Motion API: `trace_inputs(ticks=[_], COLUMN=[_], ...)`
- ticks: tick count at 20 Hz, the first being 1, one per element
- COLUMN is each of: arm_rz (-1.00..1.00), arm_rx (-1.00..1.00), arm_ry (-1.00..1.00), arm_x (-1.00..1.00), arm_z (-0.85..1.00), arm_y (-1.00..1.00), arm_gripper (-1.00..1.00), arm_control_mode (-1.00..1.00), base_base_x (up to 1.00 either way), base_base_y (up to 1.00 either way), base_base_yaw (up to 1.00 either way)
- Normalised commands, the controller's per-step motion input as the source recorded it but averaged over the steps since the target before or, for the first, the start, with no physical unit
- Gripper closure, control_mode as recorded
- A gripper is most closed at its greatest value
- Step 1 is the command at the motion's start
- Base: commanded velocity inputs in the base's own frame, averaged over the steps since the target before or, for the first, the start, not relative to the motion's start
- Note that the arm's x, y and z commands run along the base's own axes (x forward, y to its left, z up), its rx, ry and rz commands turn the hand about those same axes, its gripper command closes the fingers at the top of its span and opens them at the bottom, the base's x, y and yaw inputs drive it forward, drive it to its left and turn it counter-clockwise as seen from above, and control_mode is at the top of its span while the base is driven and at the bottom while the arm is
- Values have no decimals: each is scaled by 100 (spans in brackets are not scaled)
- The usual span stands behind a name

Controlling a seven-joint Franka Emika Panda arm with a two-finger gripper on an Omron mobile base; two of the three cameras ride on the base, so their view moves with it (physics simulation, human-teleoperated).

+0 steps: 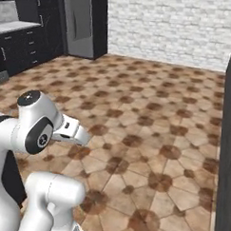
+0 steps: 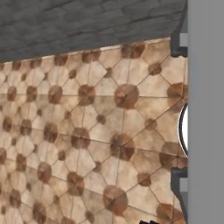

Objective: Place the cold items (potato and bell pepper) from the fridge in one tupperware on the dining counter. Place the warm items (kebab skewer and hot dog) in the stove area in another tupperware.

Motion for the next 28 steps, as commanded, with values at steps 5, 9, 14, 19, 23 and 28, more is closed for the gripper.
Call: trace_inputs(ticks=[5,9,14,19,23,28], arm_rz=[0,0,0,0,0,0], arm_rx=[0,0,0,0,0,0], arm_ry=[0,0,0,0,0,0], arm_x=[0,0,0,0,0,0], arm_z=[0,0,0,0,0,0], arm_y=[0,0,0,0,0,0], arm_gripper=[-100,-100,-100,-100,-100,-100], arm_control_mode=[100,100,100,100,100,100], base_base_x=[100,100,100,100,100,100], base_base_y=[-39,-34,-24,-16,-2,0], base_base_yaw=[38,38,37,31,23,21])
